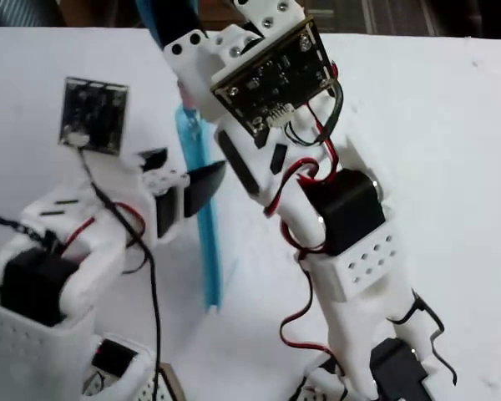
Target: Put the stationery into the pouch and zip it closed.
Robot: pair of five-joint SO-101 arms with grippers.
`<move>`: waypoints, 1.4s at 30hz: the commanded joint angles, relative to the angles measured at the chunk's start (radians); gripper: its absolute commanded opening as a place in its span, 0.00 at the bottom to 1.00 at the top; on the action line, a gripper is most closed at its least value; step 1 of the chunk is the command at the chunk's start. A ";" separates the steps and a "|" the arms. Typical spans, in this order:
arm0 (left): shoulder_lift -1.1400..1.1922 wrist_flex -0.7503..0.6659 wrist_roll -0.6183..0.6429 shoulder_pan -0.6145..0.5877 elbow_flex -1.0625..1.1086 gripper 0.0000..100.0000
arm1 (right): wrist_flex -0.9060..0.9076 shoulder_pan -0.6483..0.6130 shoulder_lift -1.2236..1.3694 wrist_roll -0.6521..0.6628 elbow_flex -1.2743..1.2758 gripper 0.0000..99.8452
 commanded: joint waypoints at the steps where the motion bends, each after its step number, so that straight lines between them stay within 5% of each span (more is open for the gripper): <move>1: 0.022 -0.040 -0.040 0.010 0.002 0.21 | 0.002 -0.004 -0.042 0.009 -0.031 0.02; 14: 0.022 -0.167 -0.040 0.002 0.189 0.16 | -0.002 0.001 -0.044 0.009 -0.032 0.02; 18: 0.022 -0.180 -0.041 0.001 0.170 0.02 | -0.002 0.002 -0.044 0.009 -0.032 0.02; 27: -0.084 -0.178 -0.040 -0.062 0.164 0.02 | 0.001 0.053 -0.044 0.009 -0.032 0.02; 42: -0.469 0.055 -0.161 -0.062 0.166 0.02 | -0.064 0.331 0.154 0.028 0.014 0.02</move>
